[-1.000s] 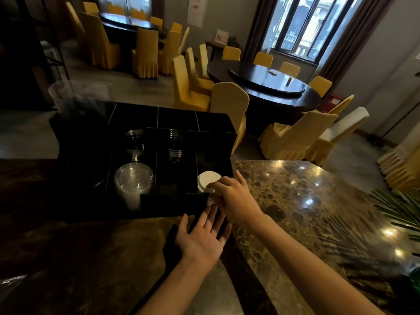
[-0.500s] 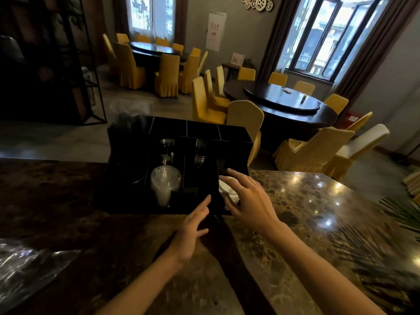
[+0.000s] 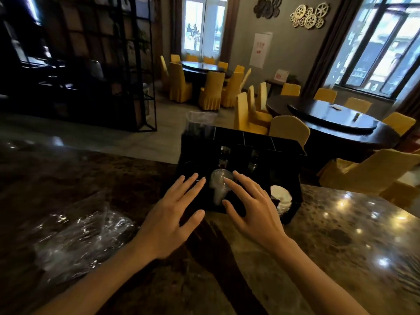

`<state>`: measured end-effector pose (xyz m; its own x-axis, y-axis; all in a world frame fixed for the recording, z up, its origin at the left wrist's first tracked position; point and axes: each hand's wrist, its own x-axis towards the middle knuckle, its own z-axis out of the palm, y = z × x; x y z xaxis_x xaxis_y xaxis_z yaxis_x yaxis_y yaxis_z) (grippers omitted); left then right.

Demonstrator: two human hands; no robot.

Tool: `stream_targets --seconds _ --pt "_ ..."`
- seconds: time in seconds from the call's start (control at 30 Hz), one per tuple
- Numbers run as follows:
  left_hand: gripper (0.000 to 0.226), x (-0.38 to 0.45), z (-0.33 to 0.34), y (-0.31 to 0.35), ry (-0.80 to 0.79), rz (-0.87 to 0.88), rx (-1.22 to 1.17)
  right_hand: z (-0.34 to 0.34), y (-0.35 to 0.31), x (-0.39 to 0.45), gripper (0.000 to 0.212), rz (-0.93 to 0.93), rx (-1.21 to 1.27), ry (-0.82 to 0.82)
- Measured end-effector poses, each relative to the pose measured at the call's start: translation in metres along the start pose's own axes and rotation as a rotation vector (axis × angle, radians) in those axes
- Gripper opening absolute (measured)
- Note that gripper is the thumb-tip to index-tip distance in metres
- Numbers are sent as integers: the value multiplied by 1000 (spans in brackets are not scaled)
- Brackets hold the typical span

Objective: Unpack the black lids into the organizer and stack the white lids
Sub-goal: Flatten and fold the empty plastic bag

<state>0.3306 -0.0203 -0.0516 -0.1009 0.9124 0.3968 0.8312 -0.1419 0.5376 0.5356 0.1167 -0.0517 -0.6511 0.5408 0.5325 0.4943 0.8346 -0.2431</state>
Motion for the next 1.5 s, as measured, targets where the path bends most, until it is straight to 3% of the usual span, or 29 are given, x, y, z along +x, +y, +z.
stream_targets --seconds 0.37,0.63,0.83,1.13,1.3,1.5 --pt "66 -89 -105 -76 -16 -96 374 70 -106 13 55 -35 67 -81" --pt "64 -156 -148 -134 -132 -189 522 112 -170 1 55 -67 166 -191" --pt "62 -184 -157 -166 -181 -199 499 137 -203 -15 53 -36 219 -242" --pt "53 -188 -162 -204 -329 11 473 161 -227 -18 53 46 261 -209" --pt "29 -180 -167 -217 -286 105 394 167 -237 -9 52 109 286 -171" --pt "13 -171 -172 -220 -194 -17 162 173 -248 9 55 323 442 -70"
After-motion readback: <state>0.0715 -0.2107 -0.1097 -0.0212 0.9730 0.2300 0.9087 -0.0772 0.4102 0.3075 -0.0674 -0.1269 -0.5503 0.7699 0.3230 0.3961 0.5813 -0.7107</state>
